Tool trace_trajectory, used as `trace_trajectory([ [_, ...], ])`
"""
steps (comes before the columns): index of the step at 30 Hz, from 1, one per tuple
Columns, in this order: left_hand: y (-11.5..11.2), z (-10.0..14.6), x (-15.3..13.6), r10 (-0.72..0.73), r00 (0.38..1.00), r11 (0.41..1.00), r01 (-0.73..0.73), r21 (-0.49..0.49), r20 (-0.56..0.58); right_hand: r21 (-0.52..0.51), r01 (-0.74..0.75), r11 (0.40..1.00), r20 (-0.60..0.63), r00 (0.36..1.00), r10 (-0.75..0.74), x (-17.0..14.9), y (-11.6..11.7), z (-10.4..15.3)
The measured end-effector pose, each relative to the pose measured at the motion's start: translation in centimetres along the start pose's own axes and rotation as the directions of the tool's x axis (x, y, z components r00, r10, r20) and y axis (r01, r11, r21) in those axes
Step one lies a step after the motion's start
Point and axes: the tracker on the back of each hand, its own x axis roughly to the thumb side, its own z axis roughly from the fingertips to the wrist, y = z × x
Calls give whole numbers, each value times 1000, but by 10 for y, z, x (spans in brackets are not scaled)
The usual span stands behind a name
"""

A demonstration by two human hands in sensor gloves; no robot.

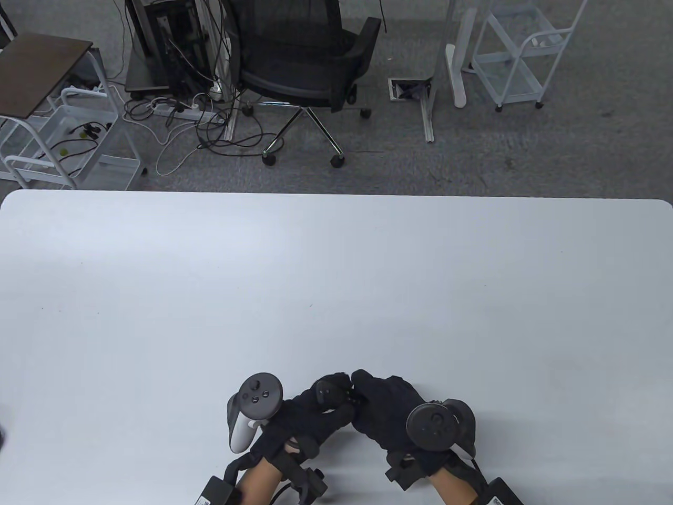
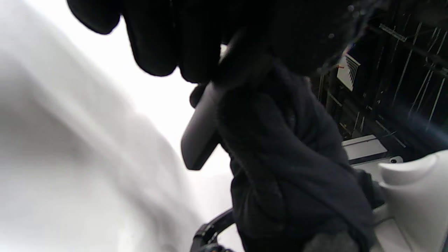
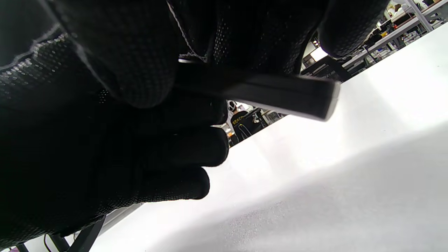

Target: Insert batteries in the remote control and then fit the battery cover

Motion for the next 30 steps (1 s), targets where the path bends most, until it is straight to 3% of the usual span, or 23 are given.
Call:
trace_trajectory([
  [7,11,4,4,-179,982,978,184,98,-53,-88,-135,987,-59,990,130,0,-26,-29],
  [12,7,8,15,-354,934,924,357,135,-48,-57,-308,950,-89,949,302,-5,-30,-66],
  [19,-9,11,30,-649,760,750,648,132,-35,118,-513,850,-62,851,522,-20,12,-119],
  [25,-13,10,29,-661,750,744,660,99,-31,257,-627,735,-62,749,660,-35,44,-153],
  [30,-15,8,27,-680,732,729,681,73,-43,321,-609,725,-113,736,668,-46,56,-170],
])
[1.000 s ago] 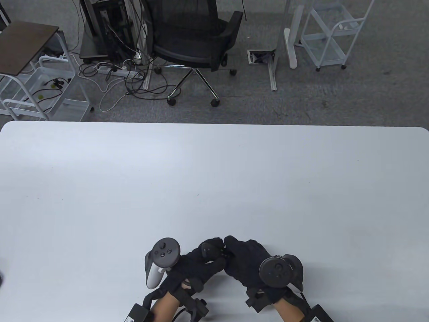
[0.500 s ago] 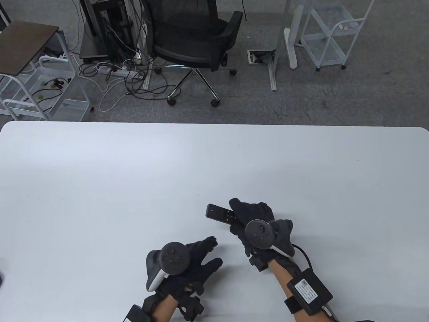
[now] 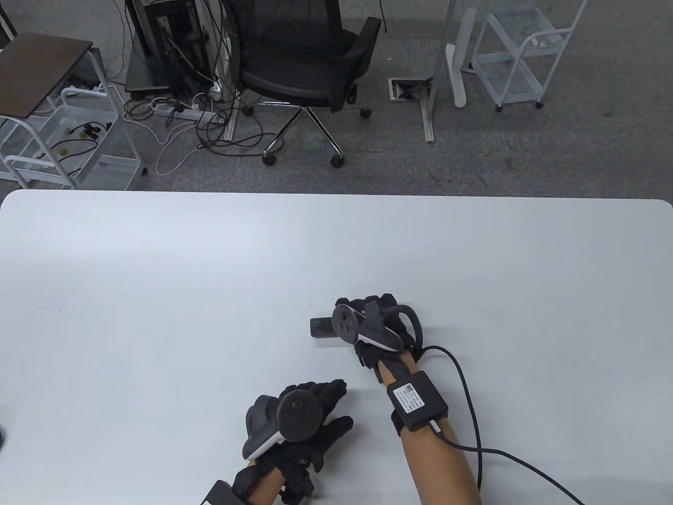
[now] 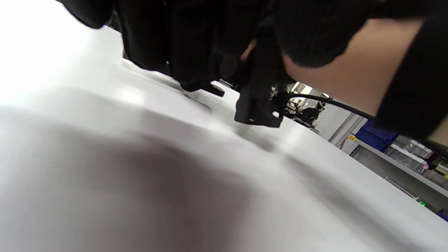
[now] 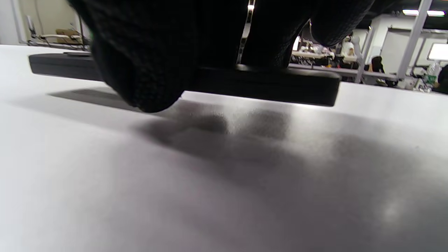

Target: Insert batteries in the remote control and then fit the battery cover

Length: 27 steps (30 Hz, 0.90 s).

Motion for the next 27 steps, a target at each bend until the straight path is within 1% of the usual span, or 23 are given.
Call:
trace_trajectory([
  [3,0,0,0,-2,1000,1000,2,-7,-4,20,-6,1000,-2,1000,6,3,4,-6],
  [5,0,0,-1,-2,1000,1000,2,-7,-6,14,6,1000,-8,1000,-5,4,3,-9],
  [8,0,0,0,-5,1000,1000,5,-11,-7,52,0,999,-10,1000,1,5,3,-12],
  [11,0,-1,0,-8,1000,1000,7,-19,-4,62,-33,998,0,999,33,7,3,-10],
  [14,0,-1,0,-7,1000,1000,7,-22,-3,48,-88,995,20,996,88,10,3,-4],
  [17,-1,-1,0,-10,1000,1000,10,-23,-1,-14,-128,992,40,991,128,12,0,11],
  [19,-1,-1,0,-10,1000,1000,10,-21,-1,-68,-166,984,54,984,169,13,-6,27],
  [20,-1,0,1,-11,1000,1000,11,-22,1,-100,-184,978,54,980,190,13,-10,36],
  [21,-1,0,1,-15,1000,1000,15,-22,3,-127,-208,970,43,976,215,12,-17,51],
  [22,-1,0,1,-17,1000,1000,17,-22,3,-107,-217,970,35,974,222,10,-19,56],
  [24,-1,0,1,-17,1000,1000,17,-24,4,3,-235,972,-25,972,235,6,-23,73],
  [25,-2,0,1,-16,1000,999,16,-32,1,27,-223,974,-40,974,224,2,-25,85],
  [27,-2,-1,0,-15,1000,999,15,-38,-2,74,-207,975,-37,977,210,-5,-26,100],
])
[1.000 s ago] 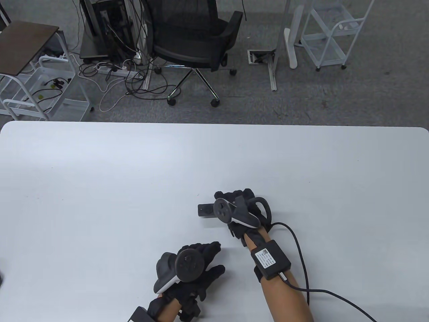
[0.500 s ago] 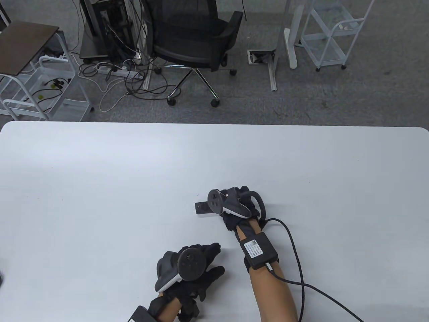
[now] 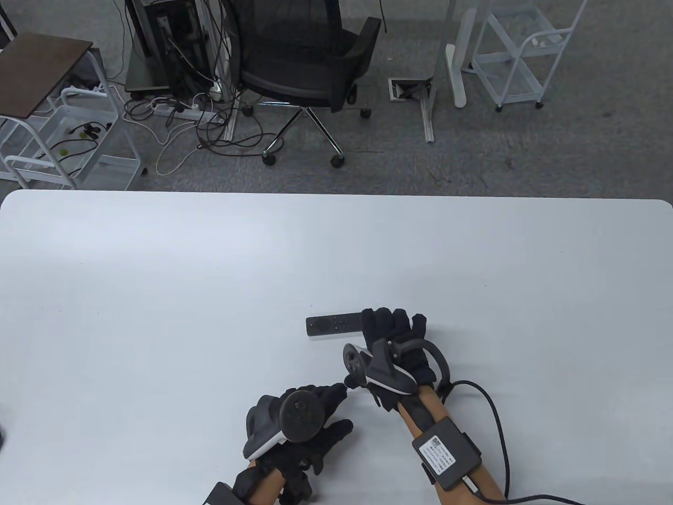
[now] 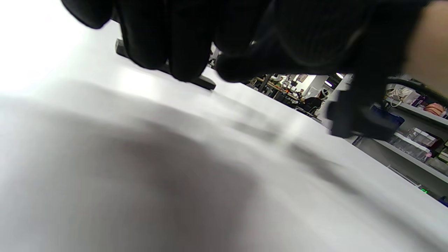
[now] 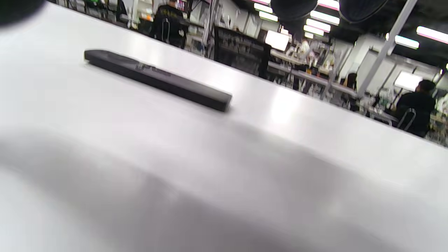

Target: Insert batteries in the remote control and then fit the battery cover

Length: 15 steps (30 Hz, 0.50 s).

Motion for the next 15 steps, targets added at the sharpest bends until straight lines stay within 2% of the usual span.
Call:
trace_trajectory([
  [2,0,0,-2,0,1000,1000,0,-3,-8,0,122,992,19,992,-122,-8,1,19],
  [3,1,-1,-2,2,1000,1000,-2,-2,-11,-113,163,980,23,987,-162,-12,0,31],
  [4,1,0,-4,4,1000,1000,-4,0,-17,-223,175,959,51,984,-168,-16,0,39],
  [5,3,0,-5,6,1000,1000,-6,6,-22,-277,143,950,56,990,-133,-20,0,48],
  [7,4,0,-8,12,999,1000,-12,17,-32,-283,111,953,34,994,-106,-25,1,61],
  [10,7,0,-12,7,998,999,-5,34,-54,-395,204,896,87,979,-185,-33,4,77],
  [12,9,1,-14,-4,998,999,8,45,-70,-506,334,796,203,942,-266,-41,4,88],
  [13,10,1,-15,-8,997,999,13,53,-80,-508,430,747,267,903,-338,-46,3,91],
  [15,11,1,-17,-11,996,998,17,62,-93,-405,536,741,328,842,-429,-51,0,93],
])
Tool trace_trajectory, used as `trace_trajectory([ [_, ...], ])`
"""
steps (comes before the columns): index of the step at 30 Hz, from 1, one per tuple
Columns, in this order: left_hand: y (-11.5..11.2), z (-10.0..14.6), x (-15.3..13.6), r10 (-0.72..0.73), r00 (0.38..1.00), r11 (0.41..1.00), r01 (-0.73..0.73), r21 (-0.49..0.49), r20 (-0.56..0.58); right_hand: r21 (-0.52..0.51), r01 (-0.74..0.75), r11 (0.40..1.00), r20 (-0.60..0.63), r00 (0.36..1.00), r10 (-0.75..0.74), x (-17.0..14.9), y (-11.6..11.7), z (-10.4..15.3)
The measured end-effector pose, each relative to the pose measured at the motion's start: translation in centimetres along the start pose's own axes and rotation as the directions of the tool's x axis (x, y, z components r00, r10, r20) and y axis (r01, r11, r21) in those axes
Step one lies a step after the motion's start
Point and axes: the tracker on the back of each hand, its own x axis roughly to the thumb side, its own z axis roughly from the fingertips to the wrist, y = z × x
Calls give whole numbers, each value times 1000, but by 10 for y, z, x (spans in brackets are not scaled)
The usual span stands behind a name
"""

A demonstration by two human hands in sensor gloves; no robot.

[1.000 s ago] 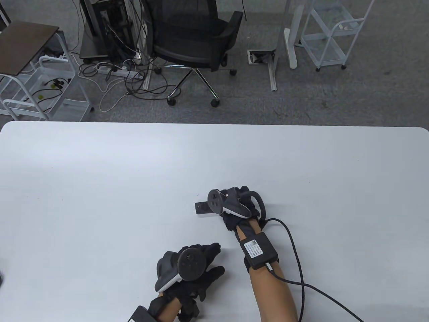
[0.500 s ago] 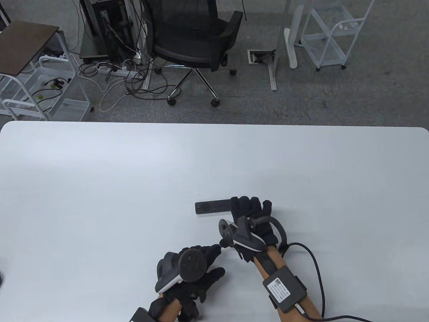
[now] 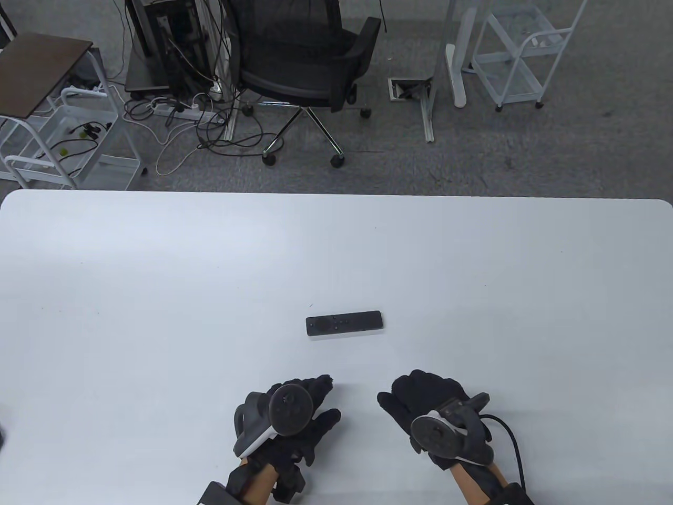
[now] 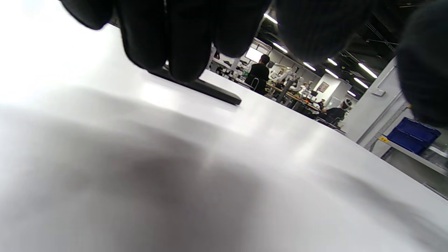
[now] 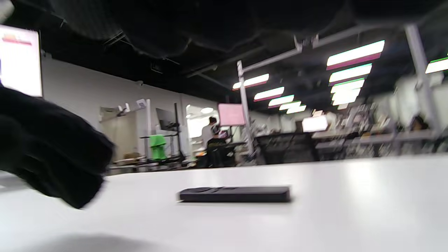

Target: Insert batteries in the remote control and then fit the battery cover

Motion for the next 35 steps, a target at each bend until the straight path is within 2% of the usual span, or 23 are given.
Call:
trace_trajectory([
  [3,1,0,-4,-9,1000,1000,9,10,-21,70,105,992,-28,994,-104,0,-2,0],
  [8,2,-2,-6,-27,999,1000,27,12,-39,217,94,972,-80,994,-79,-4,3,0],
  [17,0,-2,-4,-46,999,999,46,3,-29,287,91,954,-96,993,-66,-4,8,0],
  [30,-2,-1,-1,-67,998,998,67,-8,-17,313,3,950,-65,998,18,-2,16,-1],
  [35,-2,0,1,-75,997,997,75,-9,-11,337,11,941,-71,997,14,-2,18,-2],
])
